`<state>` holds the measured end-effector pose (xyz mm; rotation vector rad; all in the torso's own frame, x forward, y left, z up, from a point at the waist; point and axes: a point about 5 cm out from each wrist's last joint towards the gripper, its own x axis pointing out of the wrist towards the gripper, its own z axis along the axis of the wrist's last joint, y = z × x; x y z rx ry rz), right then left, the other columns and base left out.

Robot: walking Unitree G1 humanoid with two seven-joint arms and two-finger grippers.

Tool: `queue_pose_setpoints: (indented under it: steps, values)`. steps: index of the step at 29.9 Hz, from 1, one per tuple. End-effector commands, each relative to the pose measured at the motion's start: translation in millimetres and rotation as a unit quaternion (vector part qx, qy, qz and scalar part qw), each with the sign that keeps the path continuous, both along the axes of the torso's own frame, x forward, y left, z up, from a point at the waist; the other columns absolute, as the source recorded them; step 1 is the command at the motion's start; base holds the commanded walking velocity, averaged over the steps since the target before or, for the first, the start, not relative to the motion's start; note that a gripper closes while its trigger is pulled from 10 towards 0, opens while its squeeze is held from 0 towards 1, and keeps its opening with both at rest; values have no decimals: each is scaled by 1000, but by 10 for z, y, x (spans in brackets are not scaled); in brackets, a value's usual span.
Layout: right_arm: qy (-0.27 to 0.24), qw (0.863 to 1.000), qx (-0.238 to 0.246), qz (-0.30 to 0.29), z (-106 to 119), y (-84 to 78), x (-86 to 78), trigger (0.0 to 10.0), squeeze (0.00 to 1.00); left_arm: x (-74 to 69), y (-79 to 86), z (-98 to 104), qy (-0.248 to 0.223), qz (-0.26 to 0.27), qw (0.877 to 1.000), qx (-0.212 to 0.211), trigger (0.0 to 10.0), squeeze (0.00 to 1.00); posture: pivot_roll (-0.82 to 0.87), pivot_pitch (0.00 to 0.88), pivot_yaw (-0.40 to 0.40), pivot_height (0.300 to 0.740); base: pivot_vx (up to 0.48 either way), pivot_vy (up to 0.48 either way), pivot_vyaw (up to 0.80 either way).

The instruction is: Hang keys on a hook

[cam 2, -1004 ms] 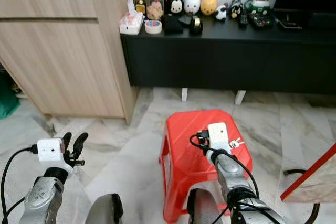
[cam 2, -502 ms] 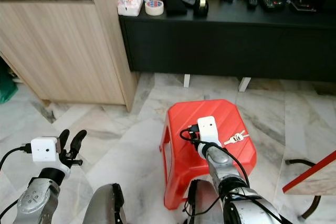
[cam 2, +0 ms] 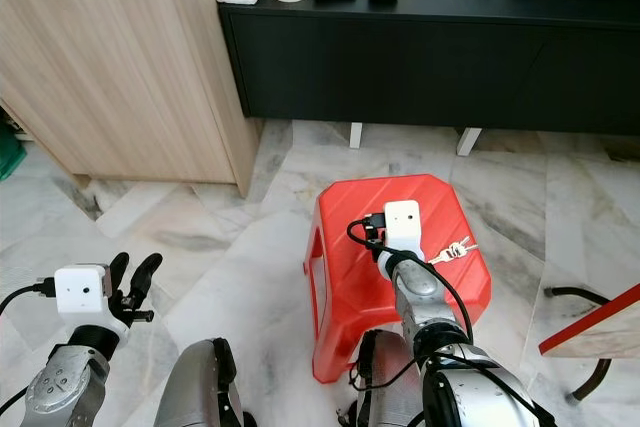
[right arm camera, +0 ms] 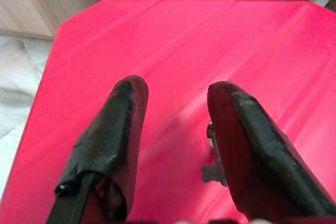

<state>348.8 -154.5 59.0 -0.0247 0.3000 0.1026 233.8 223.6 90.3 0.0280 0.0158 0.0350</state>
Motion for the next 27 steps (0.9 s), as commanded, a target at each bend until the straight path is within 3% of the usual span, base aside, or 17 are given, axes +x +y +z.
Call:
queue_pose_setpoints:
  steps: [1, 13, 27]
  values:
    - [-5, 1000, 6, -10, -27, -22, -31, 10000, 0, -32, 28, 0, 7, 5, 1000, -1, 10000, 0, 132, 216, -15, 566, 0, 0, 0]
    - [4, 997, 50, -56, -125, -28, -111, 10000, 0, -51, 60, -50, 18, 8, 1000, 7, 10000, 0, 128, 212, -14, 566, 0, 0, 0]
    - [22, 996, 60, -65, -249, -32, -212, 10000, 0, -47, 69, -67, 21, 8, 1000, 11, 10000, 0, 130, 210, -13, 566, 0, 0, 0]
